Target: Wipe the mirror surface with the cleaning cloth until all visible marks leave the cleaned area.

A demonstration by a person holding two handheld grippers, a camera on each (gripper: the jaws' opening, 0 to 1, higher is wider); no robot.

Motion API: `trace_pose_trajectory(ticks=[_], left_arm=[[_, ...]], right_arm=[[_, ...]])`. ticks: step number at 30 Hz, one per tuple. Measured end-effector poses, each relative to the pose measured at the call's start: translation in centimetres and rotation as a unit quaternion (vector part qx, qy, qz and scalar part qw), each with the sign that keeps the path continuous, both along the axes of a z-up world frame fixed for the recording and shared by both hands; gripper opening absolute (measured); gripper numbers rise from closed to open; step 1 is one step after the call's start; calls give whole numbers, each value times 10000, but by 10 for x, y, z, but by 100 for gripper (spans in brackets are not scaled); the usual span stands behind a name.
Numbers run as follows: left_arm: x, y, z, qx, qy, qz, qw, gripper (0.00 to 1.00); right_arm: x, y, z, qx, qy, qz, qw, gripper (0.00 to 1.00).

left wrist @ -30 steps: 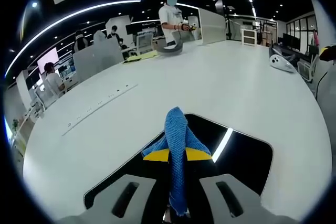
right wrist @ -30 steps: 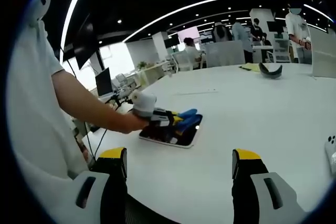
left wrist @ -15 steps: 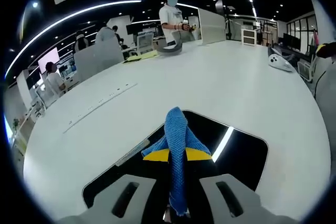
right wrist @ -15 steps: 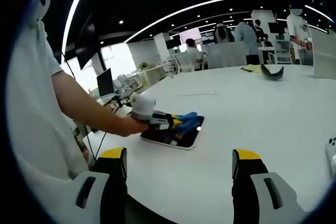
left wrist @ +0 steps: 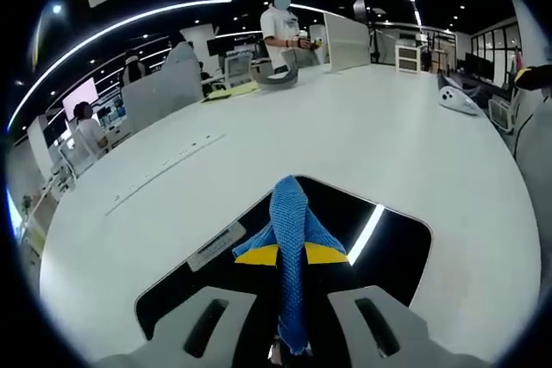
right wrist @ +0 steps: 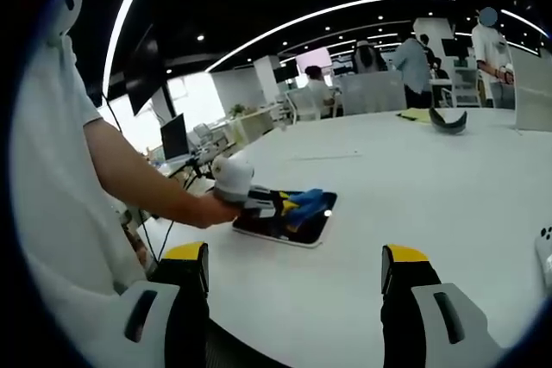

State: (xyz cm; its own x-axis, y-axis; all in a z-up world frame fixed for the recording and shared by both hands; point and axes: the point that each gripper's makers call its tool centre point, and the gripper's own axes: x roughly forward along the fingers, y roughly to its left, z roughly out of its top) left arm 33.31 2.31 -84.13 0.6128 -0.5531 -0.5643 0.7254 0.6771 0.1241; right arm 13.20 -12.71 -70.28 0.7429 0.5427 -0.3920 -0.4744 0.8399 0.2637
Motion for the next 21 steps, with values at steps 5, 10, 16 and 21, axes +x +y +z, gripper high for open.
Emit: trace_pose_trajectory(ticks=[5, 10, 16, 21], left_arm=[[-3, 1, 0, -13, 17, 3, 10000, 6], [-8, 2, 1, 5, 17, 20, 10000, 6], [-16, 5, 0, 12, -11, 38, 10000, 6], [-21, 7, 0, 25, -9, 36, 10000, 6]], right_arm=[[0, 0, 2, -4, -28, 10, 10000, 81], [-1, 1, 4, -9, -54, 17, 10000, 81], [-2, 2, 6, -15, -88, 30, 10000, 81], [-2, 2, 8, -11, -129, 39, 9999, 81]])
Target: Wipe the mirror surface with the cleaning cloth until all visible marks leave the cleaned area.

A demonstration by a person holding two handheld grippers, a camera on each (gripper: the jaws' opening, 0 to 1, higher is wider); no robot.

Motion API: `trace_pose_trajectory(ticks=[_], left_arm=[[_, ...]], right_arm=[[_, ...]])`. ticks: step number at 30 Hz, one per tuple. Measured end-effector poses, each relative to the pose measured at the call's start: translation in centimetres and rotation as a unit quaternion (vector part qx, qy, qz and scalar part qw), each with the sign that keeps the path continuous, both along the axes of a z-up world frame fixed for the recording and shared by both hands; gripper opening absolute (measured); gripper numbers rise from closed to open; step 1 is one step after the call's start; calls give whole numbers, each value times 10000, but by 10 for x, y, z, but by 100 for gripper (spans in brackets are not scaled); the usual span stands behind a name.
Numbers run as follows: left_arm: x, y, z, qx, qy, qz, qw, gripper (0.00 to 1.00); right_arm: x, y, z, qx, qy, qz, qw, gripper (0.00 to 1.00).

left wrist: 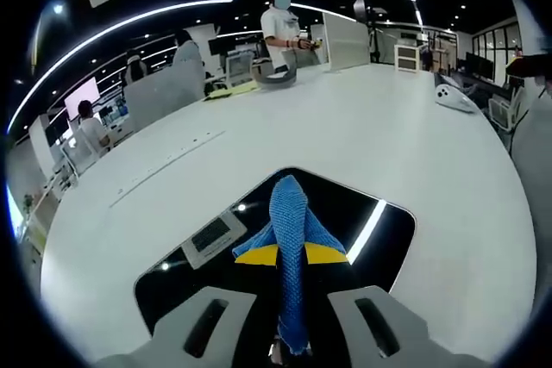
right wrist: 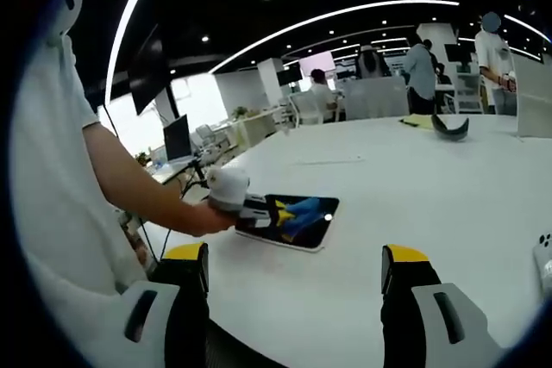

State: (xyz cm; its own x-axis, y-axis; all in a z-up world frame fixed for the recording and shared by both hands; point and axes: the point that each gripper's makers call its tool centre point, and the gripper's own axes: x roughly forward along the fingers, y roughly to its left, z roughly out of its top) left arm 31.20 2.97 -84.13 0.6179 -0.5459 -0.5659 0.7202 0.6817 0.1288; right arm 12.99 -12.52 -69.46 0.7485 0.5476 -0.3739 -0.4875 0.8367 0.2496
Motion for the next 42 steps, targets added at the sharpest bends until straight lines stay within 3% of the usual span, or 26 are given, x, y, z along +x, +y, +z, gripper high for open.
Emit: trace_pose_trajectory(ticks=[42], left_arm=[[-29, 9, 0, -92, 20, 57, 9999, 6]], right_arm=[[-3, 5, -9, -124, 132, 203, 9996, 86]])
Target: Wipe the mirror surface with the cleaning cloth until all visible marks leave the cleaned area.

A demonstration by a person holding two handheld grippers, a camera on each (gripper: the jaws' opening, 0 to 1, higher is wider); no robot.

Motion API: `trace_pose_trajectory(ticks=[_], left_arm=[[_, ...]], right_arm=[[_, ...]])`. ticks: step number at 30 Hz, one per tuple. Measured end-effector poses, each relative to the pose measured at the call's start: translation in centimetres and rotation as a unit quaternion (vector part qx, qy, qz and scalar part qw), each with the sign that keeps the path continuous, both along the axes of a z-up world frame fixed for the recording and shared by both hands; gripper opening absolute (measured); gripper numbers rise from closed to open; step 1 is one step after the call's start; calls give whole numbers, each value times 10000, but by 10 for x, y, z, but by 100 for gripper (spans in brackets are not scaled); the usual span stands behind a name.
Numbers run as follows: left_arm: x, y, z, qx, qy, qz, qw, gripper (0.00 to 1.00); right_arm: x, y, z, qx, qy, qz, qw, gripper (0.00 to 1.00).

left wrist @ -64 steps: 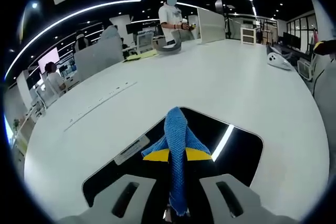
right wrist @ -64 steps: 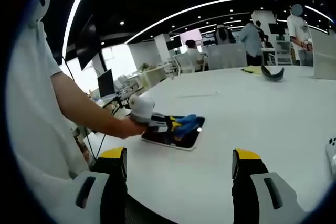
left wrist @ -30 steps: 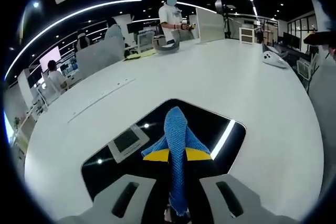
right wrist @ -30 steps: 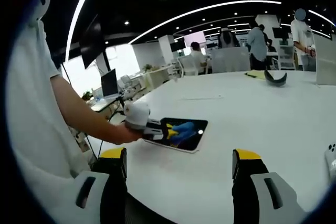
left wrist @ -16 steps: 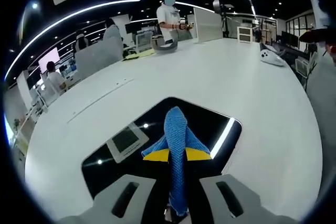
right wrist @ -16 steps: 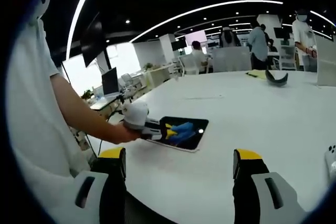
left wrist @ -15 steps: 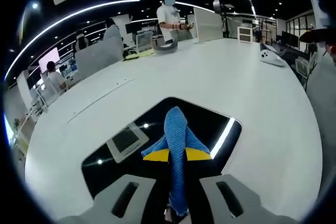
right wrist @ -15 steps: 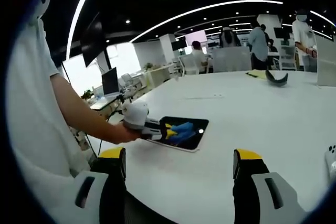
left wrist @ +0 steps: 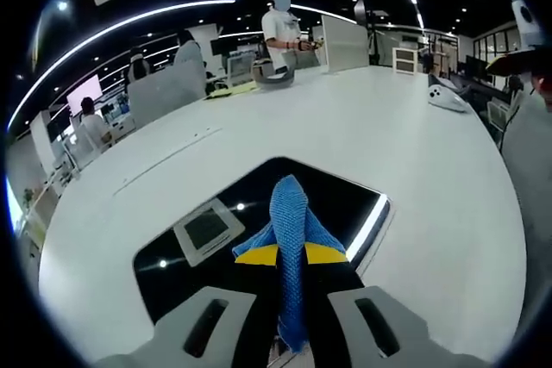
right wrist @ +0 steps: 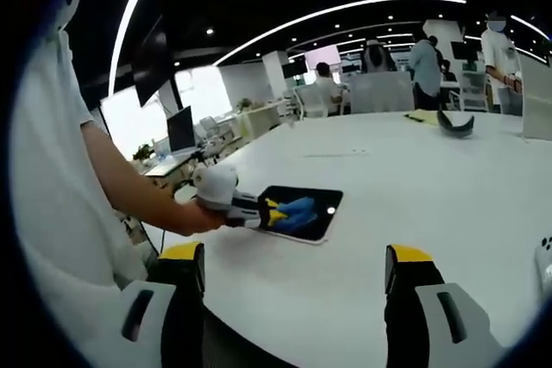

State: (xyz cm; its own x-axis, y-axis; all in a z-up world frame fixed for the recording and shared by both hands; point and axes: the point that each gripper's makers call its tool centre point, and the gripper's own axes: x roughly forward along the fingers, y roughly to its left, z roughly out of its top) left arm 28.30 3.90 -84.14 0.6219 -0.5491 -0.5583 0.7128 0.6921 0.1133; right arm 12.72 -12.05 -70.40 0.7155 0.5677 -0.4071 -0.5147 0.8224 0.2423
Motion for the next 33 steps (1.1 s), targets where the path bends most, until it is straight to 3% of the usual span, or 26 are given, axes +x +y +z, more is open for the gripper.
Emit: trace_pose_trajectory(ticks=[33], left_arm=[[-22, 6, 0, -58, 47, 149, 9999, 6]], right_arm=[[-9, 3, -2, -50, 6, 36, 10000, 89]])
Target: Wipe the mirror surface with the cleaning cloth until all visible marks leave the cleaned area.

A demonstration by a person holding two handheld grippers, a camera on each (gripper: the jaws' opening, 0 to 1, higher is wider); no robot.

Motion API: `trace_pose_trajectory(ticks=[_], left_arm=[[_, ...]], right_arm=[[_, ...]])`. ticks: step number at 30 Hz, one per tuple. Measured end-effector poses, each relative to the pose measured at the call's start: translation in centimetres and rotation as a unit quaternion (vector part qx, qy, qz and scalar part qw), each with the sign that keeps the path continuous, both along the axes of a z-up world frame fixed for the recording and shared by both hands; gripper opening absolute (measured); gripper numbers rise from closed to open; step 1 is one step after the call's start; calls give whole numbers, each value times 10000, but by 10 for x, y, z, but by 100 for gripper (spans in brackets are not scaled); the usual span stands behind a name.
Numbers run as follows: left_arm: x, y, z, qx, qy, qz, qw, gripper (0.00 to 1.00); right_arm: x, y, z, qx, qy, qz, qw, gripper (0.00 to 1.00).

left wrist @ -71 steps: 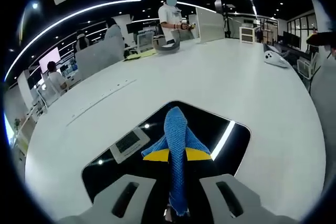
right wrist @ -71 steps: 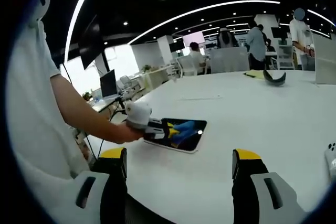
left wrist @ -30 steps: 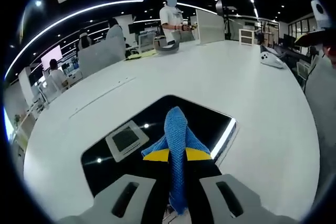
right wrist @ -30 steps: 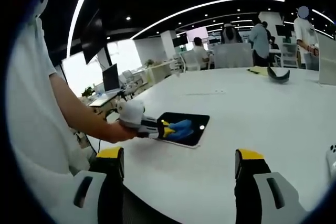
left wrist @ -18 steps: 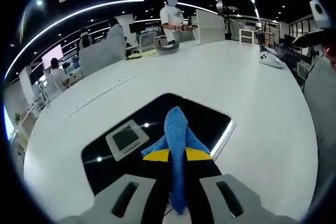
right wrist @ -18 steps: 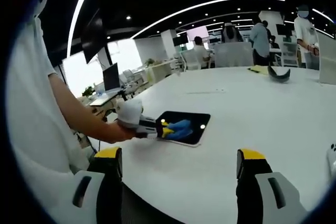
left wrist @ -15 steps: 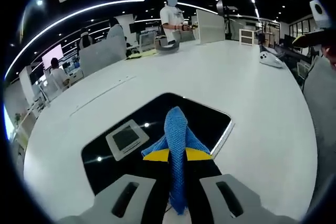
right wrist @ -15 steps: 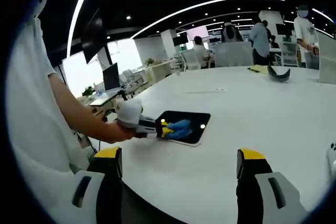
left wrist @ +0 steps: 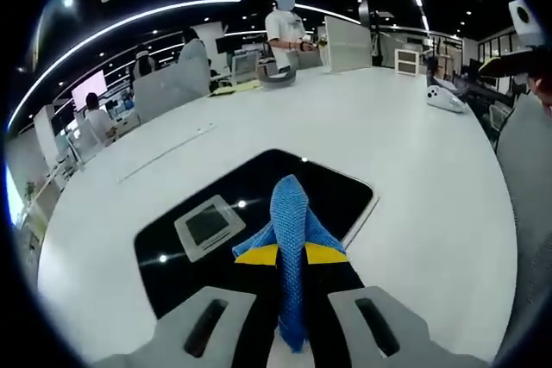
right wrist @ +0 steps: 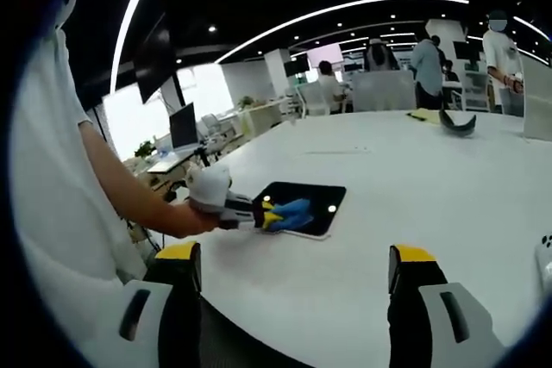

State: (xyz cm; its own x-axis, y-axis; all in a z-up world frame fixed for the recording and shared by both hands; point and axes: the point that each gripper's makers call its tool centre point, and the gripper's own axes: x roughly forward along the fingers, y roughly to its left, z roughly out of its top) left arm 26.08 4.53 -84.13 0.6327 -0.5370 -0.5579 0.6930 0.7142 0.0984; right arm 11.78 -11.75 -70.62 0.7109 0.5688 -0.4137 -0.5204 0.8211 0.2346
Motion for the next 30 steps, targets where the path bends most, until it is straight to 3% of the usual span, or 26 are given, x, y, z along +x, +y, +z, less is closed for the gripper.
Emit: trace_pose_trajectory(ticks=[30], left_arm=[[13, 5, 0, -74, -115, -24, 9999, 6]], right_arm=[[7, -2, -3, -26, 64, 6, 10000, 89]])
